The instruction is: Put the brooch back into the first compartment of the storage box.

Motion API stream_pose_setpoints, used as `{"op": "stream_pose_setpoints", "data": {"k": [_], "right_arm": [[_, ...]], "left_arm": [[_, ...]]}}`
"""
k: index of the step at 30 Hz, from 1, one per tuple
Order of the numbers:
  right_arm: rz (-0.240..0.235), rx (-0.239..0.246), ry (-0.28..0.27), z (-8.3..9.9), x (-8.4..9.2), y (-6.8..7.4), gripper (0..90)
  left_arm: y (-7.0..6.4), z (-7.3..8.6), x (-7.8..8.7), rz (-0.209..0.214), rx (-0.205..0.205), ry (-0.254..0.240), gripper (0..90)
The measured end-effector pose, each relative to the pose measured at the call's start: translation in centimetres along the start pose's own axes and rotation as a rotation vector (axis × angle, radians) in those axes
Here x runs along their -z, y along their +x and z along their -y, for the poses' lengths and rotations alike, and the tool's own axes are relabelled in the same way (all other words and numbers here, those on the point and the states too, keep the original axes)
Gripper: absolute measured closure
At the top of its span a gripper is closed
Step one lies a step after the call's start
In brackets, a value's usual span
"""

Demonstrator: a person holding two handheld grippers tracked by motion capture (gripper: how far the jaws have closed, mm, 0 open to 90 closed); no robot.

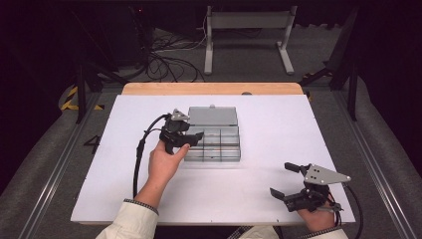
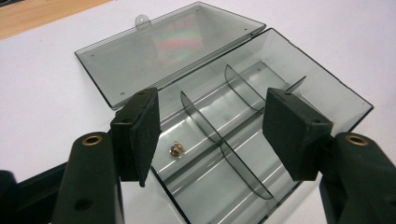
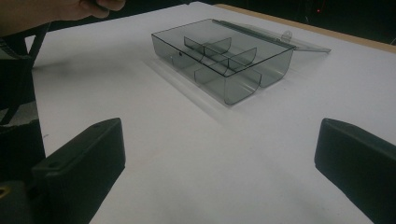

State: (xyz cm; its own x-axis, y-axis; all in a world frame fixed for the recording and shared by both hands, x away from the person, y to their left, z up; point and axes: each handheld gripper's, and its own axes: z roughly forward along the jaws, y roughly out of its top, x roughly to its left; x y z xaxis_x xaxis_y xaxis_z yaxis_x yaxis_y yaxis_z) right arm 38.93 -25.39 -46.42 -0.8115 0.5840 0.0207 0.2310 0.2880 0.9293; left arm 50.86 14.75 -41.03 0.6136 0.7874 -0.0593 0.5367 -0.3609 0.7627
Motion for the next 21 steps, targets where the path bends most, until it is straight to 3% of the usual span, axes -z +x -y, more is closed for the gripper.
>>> {"op": "stream_pose_setpoints", "data": {"k": [8,15,21], "right_arm": [[0.002,0.001,0.003,0.0,-0.1,0.0,2.5],[0.002,0.003,0.006,0.0,-0.1,0.0,2.5],[0.001,0.003,0.004,-0.1,-0.1,0.1,2.5]], "left_arm": [[-0.5,-0.2,0.9,0.010,-0.013,-0.024,35.9],[-1.2,0.0,2.7,0.049,-0.029,-0.068,27.3],[-2.1,0.5,4.5,0.062,-0.074,-0.113,22.9]]}}
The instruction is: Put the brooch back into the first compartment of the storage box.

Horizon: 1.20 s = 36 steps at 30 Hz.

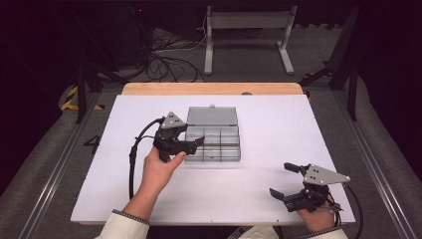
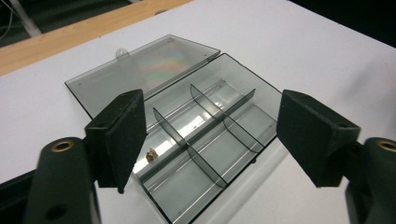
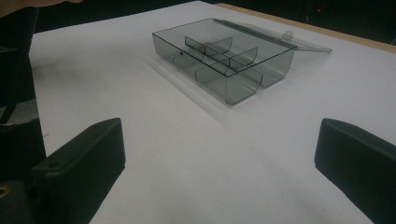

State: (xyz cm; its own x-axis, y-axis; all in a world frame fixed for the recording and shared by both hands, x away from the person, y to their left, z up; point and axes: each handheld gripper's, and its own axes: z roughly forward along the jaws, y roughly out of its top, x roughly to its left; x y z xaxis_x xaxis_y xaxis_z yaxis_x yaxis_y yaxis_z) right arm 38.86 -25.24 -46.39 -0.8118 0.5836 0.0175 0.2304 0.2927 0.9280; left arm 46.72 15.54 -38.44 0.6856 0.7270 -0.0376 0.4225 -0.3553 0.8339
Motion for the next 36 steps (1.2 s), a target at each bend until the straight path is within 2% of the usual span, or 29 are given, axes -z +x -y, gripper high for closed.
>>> {"op": "stream_pose_setpoints", "data": {"k": [4,9,15,17,18,19,23,29,36], "right_arm": [[0.000,-0.001,0.002,0.0,0.0,0.0,2.5],[0.001,-0.003,0.001,0.0,0.0,0.0,2.5],[0.001,-0.001,0.002,0.0,-0.1,0.0,2.5],[0.001,0.000,0.003,0.0,-0.1,0.0,2.5],[0.001,-0.002,0.003,0.0,-0.1,0.0,2.5],[0.001,-0.001,0.003,0.0,-0.1,0.0,2.5],[0.002,-0.002,0.005,0.0,-0.1,0.0,2.5],[0.002,0.000,0.006,0.0,-0.1,0.1,2.5],[0.001,-0.003,0.010,0.1,-0.2,0.1,2.5]], "left_arm": [[-0.4,0.6,1.2,0.005,-0.030,-0.057,18.8],[-0.6,1.6,2.8,0.017,-0.048,-0.108,16.5],[-0.7,2.9,4.7,0.040,-0.033,-0.176,16.3],[-0.7,3.3,5.2,0.029,-0.044,-0.196,16.3],[-0.8,3.5,5.5,0.032,-0.035,-0.196,16.3],[-0.7,3.7,5.8,0.029,-0.046,-0.203,16.3],[-0.7,4.7,6.7,0.027,-0.042,-0.223,16.6],[-0.7,6.2,7.5,0.025,-0.044,-0.229,16.3],[-0.1,8.3,8.3,-0.002,-0.044,-0.252,15.9]]}}
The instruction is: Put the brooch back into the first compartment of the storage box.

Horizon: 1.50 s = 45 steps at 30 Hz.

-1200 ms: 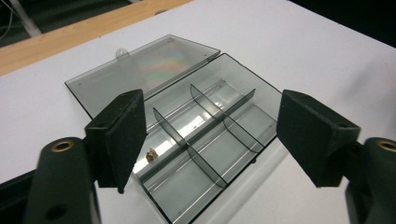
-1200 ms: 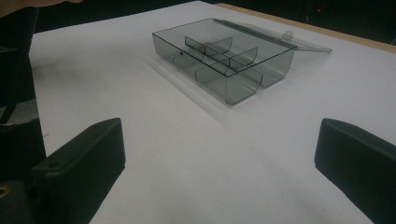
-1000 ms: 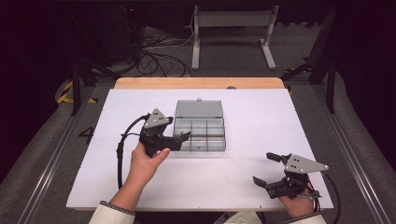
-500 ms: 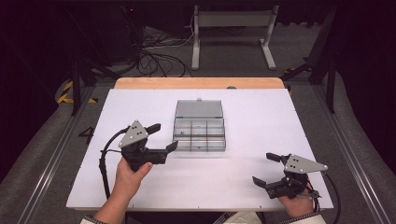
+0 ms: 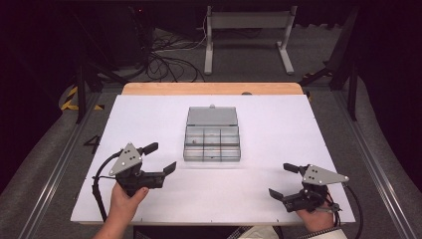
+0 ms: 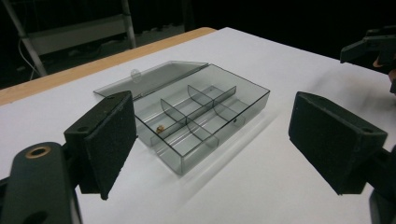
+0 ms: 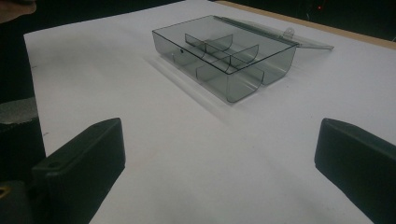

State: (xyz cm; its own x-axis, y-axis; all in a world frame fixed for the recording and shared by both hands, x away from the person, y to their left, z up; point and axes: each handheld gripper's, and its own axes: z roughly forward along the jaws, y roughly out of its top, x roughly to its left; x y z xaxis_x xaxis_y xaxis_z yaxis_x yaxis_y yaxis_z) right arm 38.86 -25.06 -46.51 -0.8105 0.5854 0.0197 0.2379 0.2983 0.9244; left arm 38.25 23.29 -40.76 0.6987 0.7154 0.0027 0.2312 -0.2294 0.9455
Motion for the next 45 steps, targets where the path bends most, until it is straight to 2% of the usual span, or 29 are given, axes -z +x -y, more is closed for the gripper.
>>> {"op": "stream_pose_setpoints", "data": {"k": [5,9,18,23,28,33,35,39,40,44,45], "right_arm": [[0.000,0.000,0.002,0.0,0.0,0.0,2.5],[0.000,0.000,0.003,0.0,0.0,0.0,2.5],[-0.002,0.000,-0.002,0.0,0.0,0.0,2.5],[-0.004,0.001,-0.003,0.0,0.1,0.0,2.5],[-0.003,0.000,-0.002,0.0,0.1,0.0,2.5],[-0.002,0.003,0.002,0.0,0.0,0.0,2.5],[-0.001,0.002,0.001,0.0,0.1,0.0,2.5],[-0.001,0.001,-0.003,0.0,0.1,0.0,2.5],[-0.001,-0.001,-0.005,0.0,0.1,0.0,2.5],[-0.003,0.001,-0.004,0.0,0.2,0.0,2.5],[-0.002,0.002,-0.005,0.0,0.2,0.0,2.5]], "left_arm": [[0.1,1.0,0.8,-0.036,-0.024,0.003,15.9],[0.2,1.9,1.2,-0.041,-0.011,0.009,15.8],[0.5,3.8,1.4,-0.028,0.002,0.048,14.7],[0.5,5.1,1.5,-0.034,-0.018,0.061,14.3],[0.5,5.9,1.6,-0.024,-0.012,0.067,14.5],[0.4,6.6,1.4,-0.010,0.009,0.089,14.8],[0.4,6.7,1.3,-0.006,0.001,0.101,14.5],[0.2,7.0,1.3,0.025,0.032,0.106,13.6],[0.2,7.0,1.2,0.024,0.024,0.111,13.3],[0.0,6.9,1.4,0.017,0.034,0.096,13.0],[0.0,6.8,1.5,0.009,0.023,0.095,13.0]]}}
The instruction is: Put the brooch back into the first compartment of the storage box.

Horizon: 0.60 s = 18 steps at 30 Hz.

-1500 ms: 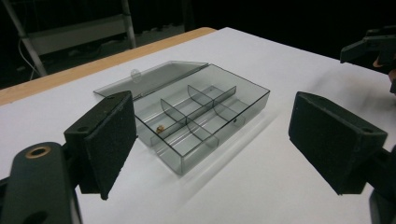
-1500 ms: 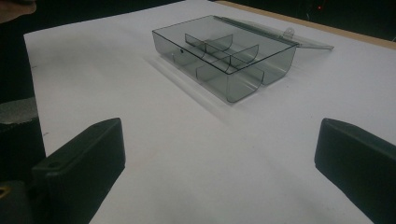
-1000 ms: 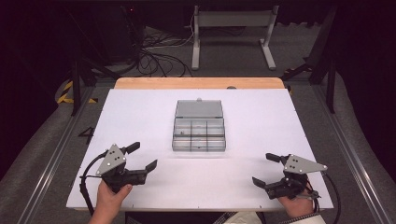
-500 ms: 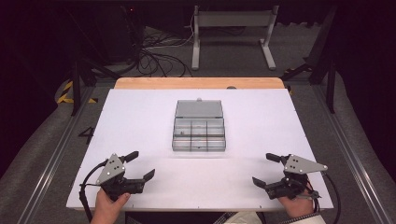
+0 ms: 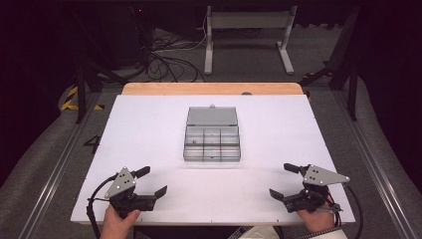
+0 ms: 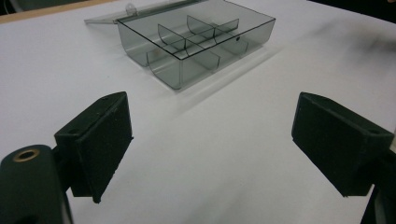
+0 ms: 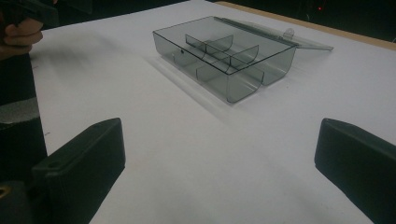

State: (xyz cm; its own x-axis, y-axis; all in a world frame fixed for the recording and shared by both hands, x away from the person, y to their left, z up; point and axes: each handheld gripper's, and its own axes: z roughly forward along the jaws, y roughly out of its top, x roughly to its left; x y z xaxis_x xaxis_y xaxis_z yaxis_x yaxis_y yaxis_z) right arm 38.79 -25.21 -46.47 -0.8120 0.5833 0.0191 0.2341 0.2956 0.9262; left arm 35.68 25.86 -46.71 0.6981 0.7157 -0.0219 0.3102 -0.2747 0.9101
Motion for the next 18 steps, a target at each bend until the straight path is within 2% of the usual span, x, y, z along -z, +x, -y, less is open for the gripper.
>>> {"op": "stream_pose_setpoints", "data": {"k": [4,7,18], "right_arm": [[0.000,0.001,0.000,-0.01,-0.01,-0.01,2.5],[0.000,0.001,0.001,-0.02,-0.03,0.01,2.5],[-0.001,0.000,0.002,0.00,-0.06,-0.01,2.5]], "left_arm": [[-0.31,-0.07,0.11,-0.047,-0.051,0.012,13.3],[-0.53,-0.15,0.09,-0.060,-0.064,0.005,13.2],[-0.78,-0.29,0.07,-0.053,-0.059,0.004,10.4]]}}
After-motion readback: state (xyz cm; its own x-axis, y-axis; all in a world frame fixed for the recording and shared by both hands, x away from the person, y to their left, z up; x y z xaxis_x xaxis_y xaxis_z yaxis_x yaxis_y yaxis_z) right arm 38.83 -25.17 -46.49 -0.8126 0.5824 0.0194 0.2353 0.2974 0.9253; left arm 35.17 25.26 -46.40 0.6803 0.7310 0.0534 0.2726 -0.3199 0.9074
